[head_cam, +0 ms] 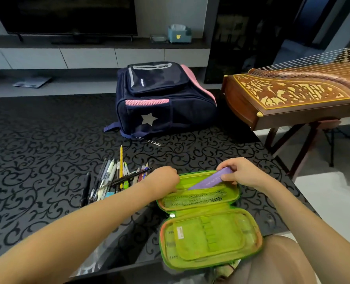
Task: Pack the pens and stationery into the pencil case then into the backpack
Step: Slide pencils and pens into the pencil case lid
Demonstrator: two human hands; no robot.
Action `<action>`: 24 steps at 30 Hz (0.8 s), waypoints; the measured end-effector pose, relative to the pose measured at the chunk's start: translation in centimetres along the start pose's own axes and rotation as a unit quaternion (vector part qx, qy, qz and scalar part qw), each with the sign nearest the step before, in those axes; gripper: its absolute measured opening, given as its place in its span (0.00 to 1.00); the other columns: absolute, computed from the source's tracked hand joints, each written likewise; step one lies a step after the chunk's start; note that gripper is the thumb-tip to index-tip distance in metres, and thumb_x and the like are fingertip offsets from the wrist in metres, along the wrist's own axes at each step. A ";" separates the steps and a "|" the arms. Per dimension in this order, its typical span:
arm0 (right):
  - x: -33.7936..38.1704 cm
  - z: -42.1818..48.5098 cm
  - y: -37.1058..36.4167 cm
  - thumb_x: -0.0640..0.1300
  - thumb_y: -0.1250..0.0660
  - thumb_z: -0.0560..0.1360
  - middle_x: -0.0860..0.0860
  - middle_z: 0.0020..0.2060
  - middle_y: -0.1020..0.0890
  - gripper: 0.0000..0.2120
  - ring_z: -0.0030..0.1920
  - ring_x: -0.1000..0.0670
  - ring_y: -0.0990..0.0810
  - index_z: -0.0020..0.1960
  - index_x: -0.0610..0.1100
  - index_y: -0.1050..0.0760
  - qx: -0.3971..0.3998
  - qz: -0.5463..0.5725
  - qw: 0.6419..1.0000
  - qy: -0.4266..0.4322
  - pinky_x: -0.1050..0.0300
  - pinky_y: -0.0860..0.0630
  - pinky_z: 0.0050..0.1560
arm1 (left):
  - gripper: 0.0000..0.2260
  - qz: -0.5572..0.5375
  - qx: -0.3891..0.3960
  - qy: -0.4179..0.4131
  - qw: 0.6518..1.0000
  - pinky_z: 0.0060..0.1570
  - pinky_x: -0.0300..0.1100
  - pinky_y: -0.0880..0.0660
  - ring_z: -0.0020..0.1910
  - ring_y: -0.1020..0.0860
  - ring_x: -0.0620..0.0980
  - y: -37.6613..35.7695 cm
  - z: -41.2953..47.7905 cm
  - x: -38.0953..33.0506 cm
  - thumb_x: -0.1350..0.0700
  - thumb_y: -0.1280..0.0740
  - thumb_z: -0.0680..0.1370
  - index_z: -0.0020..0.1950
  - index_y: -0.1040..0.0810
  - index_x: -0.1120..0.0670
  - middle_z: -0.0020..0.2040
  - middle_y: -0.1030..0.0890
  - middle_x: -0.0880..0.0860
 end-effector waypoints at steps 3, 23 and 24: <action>0.4 0.0 -1.1 0.39 0.31 0.74 0.51 0.33 0.23 0.05 0.33 0.54 0.28 0.49 0.42 0.19 0.060 -0.019 0.998 -0.014 0.64 0.34 0.34 | 0.10 0.046 0.022 0.001 0.999 0.55 0.51 0.26 0.57 0.25 0.60 -0.1 0.2 -0.9 0.64 0.41 0.78 0.55 0.22 0.61 0.56 0.22 0.59; 4.7 -1.2 -4.7 0.58 0.20 0.54 0.49 0.32 0.24 0.24 0.33 0.45 0.24 0.37 0.45 0.26 -0.221 -0.362 0.903 0.063 0.52 0.30 0.36 | 0.15 -0.175 -0.283 0.023 0.943 0.27 0.41 0.24 0.30 0.23 0.54 1.5 -2.9 1.1 0.56 0.44 0.69 0.34 0.19 0.58 0.31 0.23 0.54; 4.9 -1.2 -4.6 0.56 0.19 0.53 0.49 0.30 0.24 0.24 0.32 0.45 0.25 0.36 0.44 0.27 -0.228 -0.366 0.900 0.064 0.53 0.29 0.36 | 0.15 -0.184 -0.281 0.015 0.942 0.30 0.42 0.23 0.32 0.22 0.54 1.5 -3.1 1.0 0.56 0.43 0.71 0.37 0.18 0.58 0.33 0.22 0.54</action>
Point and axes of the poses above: each hand's wrist, its own z-axis towards the middle knuckle, its own y-axis out of the back of the hand, x = y × z, the point moved 7 cm from there along z, towards the middle knuckle
